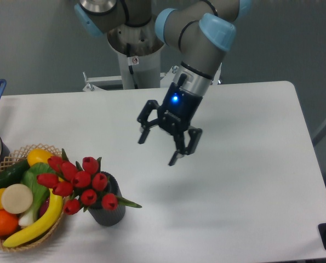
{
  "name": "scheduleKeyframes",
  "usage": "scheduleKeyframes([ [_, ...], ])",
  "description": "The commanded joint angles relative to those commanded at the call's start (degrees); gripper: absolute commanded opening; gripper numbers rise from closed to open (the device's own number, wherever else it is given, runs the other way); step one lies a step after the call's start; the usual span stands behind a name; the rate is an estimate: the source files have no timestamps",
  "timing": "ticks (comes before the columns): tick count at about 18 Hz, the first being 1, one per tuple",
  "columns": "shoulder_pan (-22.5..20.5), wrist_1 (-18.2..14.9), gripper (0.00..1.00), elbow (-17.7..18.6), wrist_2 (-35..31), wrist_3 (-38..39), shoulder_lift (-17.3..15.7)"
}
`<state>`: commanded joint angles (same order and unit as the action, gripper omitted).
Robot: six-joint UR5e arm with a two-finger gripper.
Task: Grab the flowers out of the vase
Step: 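Move the open gripper toward the red tulips in the black vase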
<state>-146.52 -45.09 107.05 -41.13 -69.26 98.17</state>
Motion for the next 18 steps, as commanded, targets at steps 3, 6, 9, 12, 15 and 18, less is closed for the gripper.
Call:
scheduleKeyframes([
  [3, 1.7, -0.1, 1.00, 0.6, 0.0, 1.1, 0.0],
  [6, 2.5, -0.1, 1.00, 0.8, 0.0, 3.1, 0.8],
  [9, 2.6, 0.0, 1.00, 0.2, 0.1, 8.8, 1.1],
  [12, 2.8, 1.0, 1.00, -0.1, 0.1, 11.7, 1.8],
  [15, 3.8, 2.9, 1.00, -0.1, 0.0, 11.8, 3.1],
  [18, 5.2, 5.3, 1.00, -0.5, -0.1, 11.7, 4.5],
])
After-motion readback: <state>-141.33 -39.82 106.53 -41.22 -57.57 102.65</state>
